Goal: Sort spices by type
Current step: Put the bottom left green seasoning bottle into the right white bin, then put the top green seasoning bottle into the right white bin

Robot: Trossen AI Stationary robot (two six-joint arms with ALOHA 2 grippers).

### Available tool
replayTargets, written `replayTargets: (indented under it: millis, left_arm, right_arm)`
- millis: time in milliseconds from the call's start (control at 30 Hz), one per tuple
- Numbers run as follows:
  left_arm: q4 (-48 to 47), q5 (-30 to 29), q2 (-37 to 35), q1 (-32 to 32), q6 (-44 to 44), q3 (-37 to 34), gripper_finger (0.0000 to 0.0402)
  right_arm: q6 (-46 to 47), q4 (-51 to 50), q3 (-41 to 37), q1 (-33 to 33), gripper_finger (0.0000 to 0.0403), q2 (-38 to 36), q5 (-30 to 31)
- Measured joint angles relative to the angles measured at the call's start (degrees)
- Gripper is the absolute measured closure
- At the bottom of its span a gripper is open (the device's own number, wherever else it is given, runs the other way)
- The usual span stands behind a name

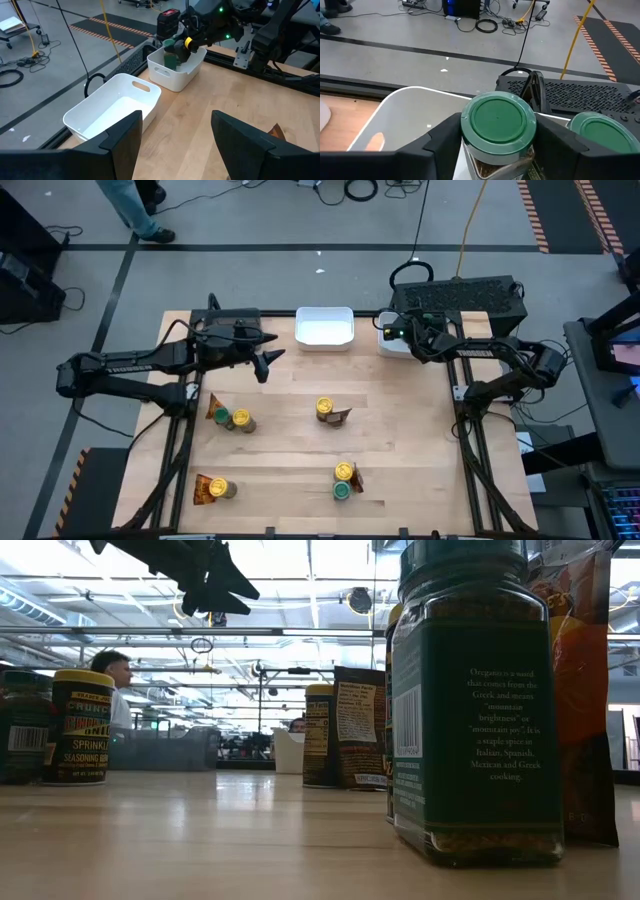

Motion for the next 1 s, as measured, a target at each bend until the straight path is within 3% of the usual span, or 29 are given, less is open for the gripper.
replayTargets:
  millis: [400,567,1000]
  left_arm:
    - [0.00,0.00,0.00,0.00,-0.07,0.00,0.0159]
    - [0.00,0.00,0.00,0.00,-0.10,0.01,0.0159]
    - [0.02,0.02,0.00,0.00,-0.07,0.02,0.0159]
  right_arm:
    - [-1.40,-0.04,0.00,0.09,0.0135,0.02,-0.68]
    - [-2.99,-0.47,0.00,0.11,0.0131,-0.82,-5.79]
    - [-11.66,-1.81,0.00,0.51,0.0133,-16.50,-7.11]
